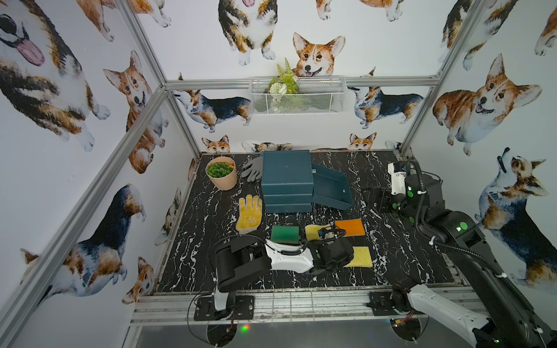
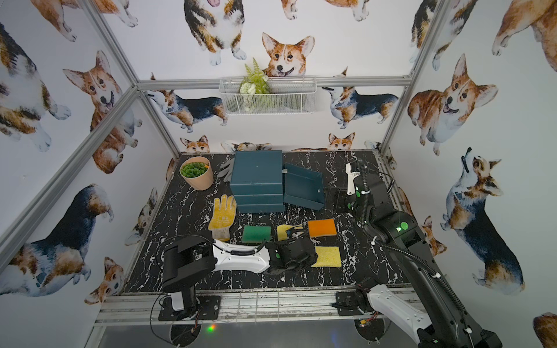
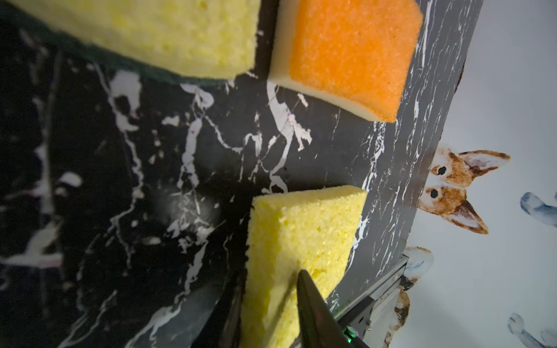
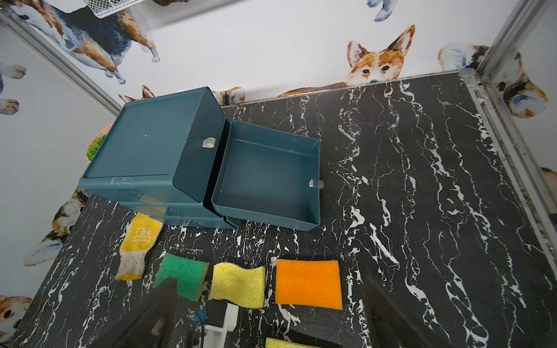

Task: Take the sponge out of the drawer
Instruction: Place the sponge at the center of the board.

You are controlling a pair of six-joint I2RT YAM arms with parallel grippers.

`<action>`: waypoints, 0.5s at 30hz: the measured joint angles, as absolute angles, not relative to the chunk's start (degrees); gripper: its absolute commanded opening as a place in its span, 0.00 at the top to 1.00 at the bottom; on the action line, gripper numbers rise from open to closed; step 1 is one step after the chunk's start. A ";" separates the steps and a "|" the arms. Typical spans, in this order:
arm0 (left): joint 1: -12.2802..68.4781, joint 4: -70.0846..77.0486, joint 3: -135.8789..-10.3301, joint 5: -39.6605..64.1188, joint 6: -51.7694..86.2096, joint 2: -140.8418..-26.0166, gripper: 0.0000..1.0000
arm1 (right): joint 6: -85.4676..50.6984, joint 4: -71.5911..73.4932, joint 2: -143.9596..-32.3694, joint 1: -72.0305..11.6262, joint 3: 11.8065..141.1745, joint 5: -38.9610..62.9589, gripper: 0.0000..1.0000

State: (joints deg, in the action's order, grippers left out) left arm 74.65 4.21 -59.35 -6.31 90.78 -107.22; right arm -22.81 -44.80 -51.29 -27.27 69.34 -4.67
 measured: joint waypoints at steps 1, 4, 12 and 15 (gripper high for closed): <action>74.61 4.10 -59.42 -6.28 90.76 -107.22 0.56 | -22.79 -44.77 -51.29 -27.27 69.30 -4.69 0.04; 74.59 2.68 -60.38 -5.67 90.63 -107.22 0.44 | -22.63 -44.77 -51.29 -27.27 69.10 -4.95 0.04; 74.50 -1.93 -63.09 -4.56 89.80 -106.98 0.24 | -22.61 -44.45 -51.66 -27.27 68.64 -5.96 0.04; 74.37 -3.38 -63.09 -4.45 89.43 -106.17 0.19 | -22.63 -44.36 -51.86 -27.22 68.64 -6.00 0.04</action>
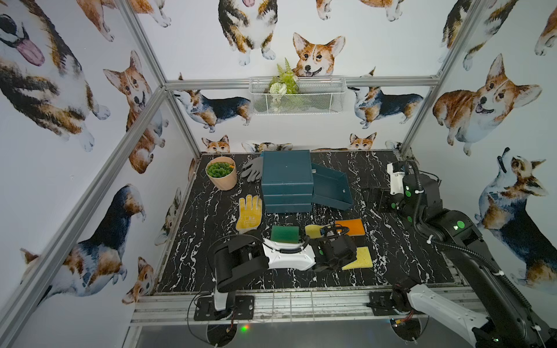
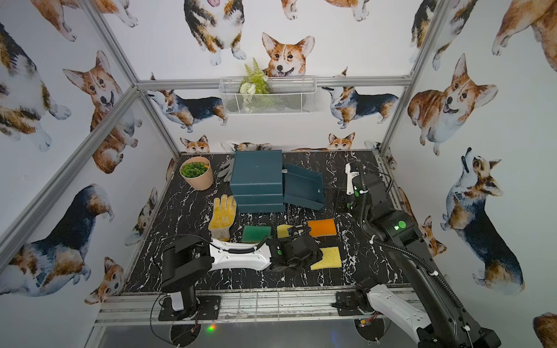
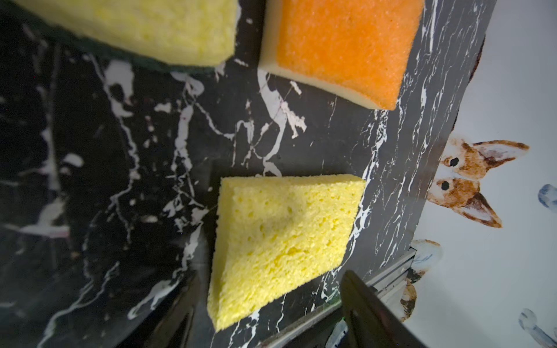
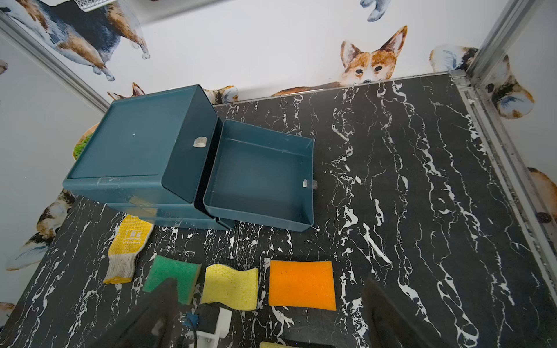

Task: Take the sponge out of the drawer
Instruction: Place the sponge at the center of the board.

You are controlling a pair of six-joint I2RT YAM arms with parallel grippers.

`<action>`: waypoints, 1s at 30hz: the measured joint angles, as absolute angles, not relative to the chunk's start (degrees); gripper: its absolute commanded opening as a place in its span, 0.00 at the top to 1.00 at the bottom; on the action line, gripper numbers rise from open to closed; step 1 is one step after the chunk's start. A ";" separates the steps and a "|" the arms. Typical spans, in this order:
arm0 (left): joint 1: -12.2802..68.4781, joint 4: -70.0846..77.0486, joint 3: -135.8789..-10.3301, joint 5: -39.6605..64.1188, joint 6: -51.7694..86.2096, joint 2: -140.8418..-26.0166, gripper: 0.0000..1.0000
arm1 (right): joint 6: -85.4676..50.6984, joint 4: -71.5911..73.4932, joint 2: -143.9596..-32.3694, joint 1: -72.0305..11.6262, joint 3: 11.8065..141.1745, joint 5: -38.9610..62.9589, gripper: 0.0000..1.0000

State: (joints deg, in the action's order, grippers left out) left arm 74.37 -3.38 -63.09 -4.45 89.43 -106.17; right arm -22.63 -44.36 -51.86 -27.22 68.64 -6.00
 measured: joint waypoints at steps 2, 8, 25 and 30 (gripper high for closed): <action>74.11 -4.43 -63.33 -4.47 88.86 -105.62 0.17 | -22.63 -44.34 -52.14 -27.20 68.64 -6.11 0.04; 73.12 -9.10 -65.32 -5.28 85.80 -102.76 0.09 | -22.63 -44.10 -53.32 -26.89 68.99 -6.68 0.03; 56.75 -39.51 -90.21 -9.89 55.70 -86.32 0.00 | -24.14 -44.36 -62.39 -16.10 75.48 -2.22 0.05; 42.89 -44.77 -90.87 -6.76 48.42 -81.60 0.00 | -25.45 -44.49 -65.39 -14.81 75.09 0.27 0.06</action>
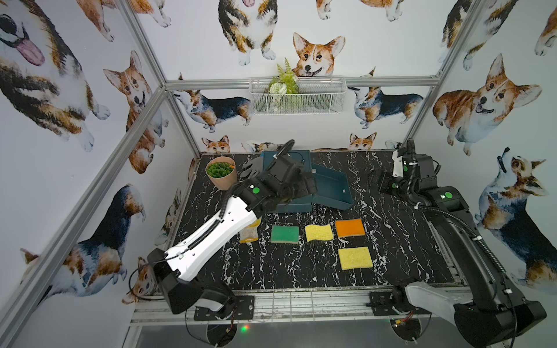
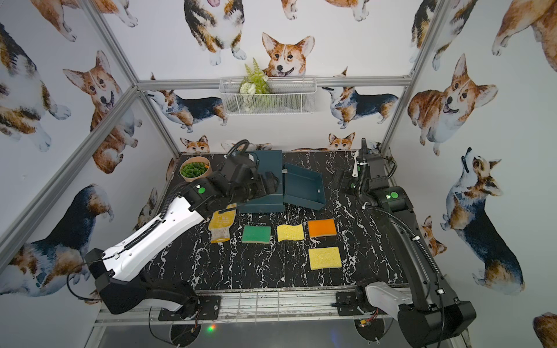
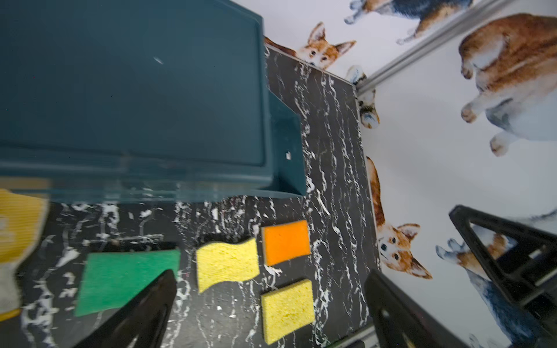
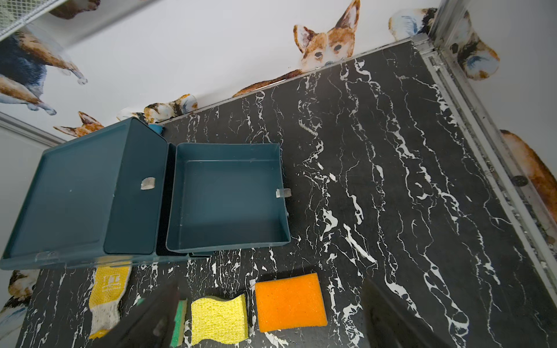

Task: Take the sponge out of the drawer
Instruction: Close the drawer of the storage box.

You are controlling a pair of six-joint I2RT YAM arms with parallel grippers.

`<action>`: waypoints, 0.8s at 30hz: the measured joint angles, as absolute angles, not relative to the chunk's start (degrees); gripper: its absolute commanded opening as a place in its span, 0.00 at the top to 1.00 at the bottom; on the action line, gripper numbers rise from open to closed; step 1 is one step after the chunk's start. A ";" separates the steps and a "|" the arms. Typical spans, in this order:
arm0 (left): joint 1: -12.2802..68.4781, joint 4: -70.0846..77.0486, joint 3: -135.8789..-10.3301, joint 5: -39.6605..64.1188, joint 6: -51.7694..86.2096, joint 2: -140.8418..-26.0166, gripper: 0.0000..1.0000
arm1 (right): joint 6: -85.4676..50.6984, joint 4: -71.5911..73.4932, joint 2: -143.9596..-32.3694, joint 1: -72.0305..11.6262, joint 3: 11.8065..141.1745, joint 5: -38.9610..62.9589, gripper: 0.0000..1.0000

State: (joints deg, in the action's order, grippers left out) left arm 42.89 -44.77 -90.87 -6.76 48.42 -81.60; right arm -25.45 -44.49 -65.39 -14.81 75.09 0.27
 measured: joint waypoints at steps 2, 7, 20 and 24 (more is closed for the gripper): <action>38.04 -46.83 -91.53 -4.25 45.50 -81.28 0.00 | -25.96 -44.34 -66.67 -14.57 73.80 1.43 0.06; 28.53 -50.24 -92.33 0.56 39.55 -82.30 0.00 | -27.35 -43.59 -70.08 -14.00 71.70 2.92 0.08; 16.88 -49.43 -89.19 10.59 32.56 -87.99 0.00 | -26.89 -39.70 -87.15 -12.27 72.69 7.27 0.23; 16.73 -46.70 -88.38 12.99 32.60 -89.23 0.01 | -26.35 -39.11 -93.69 -10.74 74.50 10.31 0.31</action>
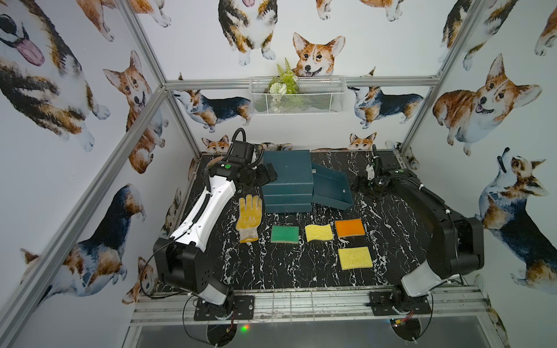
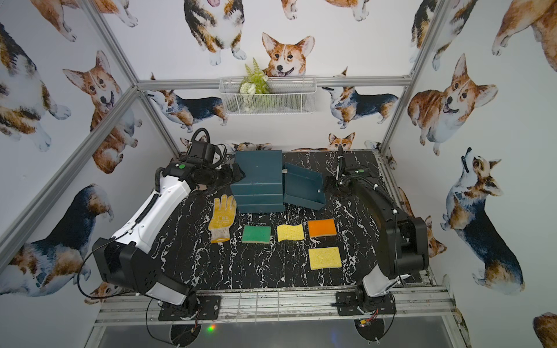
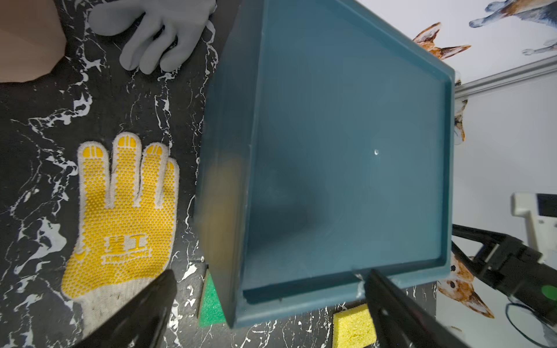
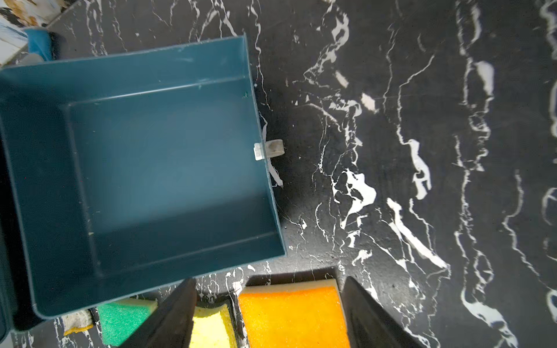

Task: Take the sponge out of the drawer
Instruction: Close the drawer of the storage box.

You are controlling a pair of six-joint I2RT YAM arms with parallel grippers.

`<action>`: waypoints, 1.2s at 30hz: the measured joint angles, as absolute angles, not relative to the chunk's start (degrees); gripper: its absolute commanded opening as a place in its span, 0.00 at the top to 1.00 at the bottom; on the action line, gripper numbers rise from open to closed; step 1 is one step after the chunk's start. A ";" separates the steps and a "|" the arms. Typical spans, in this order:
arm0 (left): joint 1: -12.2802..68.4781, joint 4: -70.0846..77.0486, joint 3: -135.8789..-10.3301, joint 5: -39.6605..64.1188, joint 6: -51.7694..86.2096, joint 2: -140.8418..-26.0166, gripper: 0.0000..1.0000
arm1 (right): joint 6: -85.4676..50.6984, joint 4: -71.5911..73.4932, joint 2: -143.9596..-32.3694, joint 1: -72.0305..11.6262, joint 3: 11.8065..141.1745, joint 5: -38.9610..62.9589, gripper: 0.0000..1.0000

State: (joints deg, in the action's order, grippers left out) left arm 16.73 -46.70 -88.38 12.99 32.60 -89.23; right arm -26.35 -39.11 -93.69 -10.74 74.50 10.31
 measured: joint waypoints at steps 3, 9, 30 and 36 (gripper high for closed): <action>16.73 -45.30 -88.36 14.26 32.58 -90.21 0.01 | -25.50 -39.00 -97.97 -9.17 75.85 12.45 0.36; 16.73 -43.83 -88.23 15.70 32.27 -90.67 0.01 | -23.51 -38.61 -103.96 -7.86 77.87 16.58 0.44; 16.78 -41.10 -87.83 17.47 35.14 -93.36 0.02 | -19.03 -39.79 -113.03 -7.88 81.67 23.83 0.83; 16.88 -41.21 -88.86 17.65 35.18 -94.02 0.02 | -16.84 -40.12 -113.10 -7.94 82.02 24.80 1.00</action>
